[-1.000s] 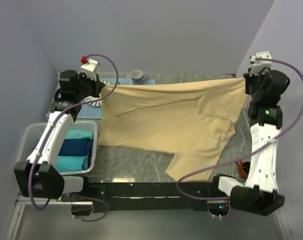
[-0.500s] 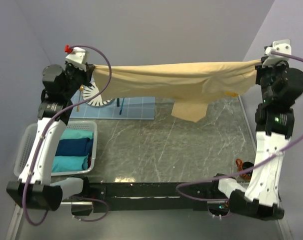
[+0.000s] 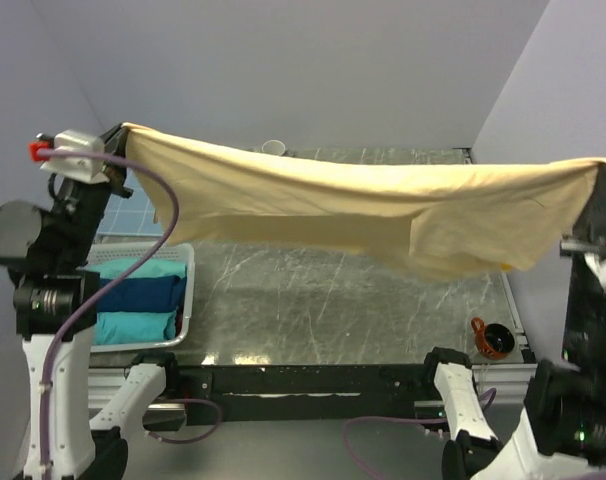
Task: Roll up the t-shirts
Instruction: Fold the T-shirt at the center of the board.
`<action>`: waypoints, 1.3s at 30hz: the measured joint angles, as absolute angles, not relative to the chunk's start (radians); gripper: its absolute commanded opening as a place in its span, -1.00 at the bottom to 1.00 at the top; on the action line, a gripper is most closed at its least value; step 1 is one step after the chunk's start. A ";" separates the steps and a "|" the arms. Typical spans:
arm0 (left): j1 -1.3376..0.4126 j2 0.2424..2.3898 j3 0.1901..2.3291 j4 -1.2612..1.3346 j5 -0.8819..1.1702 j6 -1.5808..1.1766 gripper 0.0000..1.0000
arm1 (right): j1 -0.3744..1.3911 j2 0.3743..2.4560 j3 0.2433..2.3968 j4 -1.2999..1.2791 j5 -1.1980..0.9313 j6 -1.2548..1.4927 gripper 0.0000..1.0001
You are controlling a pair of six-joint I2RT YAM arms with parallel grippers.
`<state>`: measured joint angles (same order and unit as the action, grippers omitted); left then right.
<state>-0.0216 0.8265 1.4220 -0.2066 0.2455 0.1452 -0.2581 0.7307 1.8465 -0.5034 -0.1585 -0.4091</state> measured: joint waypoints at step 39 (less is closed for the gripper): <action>-0.192 2.093 1.571 -0.131 0.253 0.175 -0.98 | -0.227 1.671 1.169 -0.207 -0.016 -0.525 -1.00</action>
